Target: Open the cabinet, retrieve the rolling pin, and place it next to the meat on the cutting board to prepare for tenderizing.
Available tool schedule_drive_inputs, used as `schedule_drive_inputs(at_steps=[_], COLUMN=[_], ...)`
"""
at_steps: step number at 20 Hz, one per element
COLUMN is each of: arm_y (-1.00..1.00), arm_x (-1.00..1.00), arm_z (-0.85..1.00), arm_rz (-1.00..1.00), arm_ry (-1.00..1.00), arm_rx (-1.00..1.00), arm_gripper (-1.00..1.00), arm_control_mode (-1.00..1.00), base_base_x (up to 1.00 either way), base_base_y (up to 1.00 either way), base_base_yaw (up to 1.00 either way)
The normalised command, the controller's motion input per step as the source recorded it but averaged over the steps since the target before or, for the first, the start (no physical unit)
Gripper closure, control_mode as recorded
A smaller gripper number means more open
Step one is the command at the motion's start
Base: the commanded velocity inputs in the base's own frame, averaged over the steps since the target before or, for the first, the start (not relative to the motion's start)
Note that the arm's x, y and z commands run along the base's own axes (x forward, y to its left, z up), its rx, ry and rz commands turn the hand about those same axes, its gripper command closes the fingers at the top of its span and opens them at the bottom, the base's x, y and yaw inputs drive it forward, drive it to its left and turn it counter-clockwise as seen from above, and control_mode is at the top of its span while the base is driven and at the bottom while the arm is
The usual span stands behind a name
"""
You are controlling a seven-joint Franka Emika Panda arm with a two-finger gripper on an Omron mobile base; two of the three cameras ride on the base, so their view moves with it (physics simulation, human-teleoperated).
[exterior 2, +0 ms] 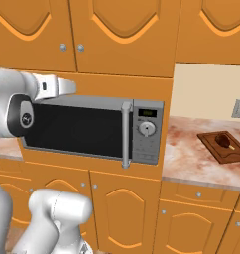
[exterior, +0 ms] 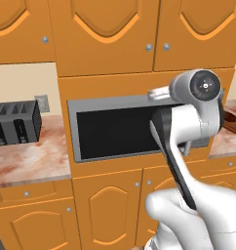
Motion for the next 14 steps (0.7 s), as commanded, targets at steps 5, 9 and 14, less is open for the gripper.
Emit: schedule_drive_inputs(at_steps=[5,9,14], arm_y=[-0.11,-0.27,0.0], arm_x=[-0.26,-0.22,0.0], arm_z=[0.66,0.51,0.09], arm_rz=[0.0,0.0,-0.01], arm_ry=[-0.33,-0.27,-0.05], arm_rx=[-0.01,0.0,0.0], arm_gripper=[-1.0,-1.0,-1.0], arm_control_mode=[-1.0,-1.0,-1.0], base_base_x=[0.0,0.0,0.0], base_base_y=[0.0,0.0,0.0], base_base_yaw=[0.0,0.0,0.0])
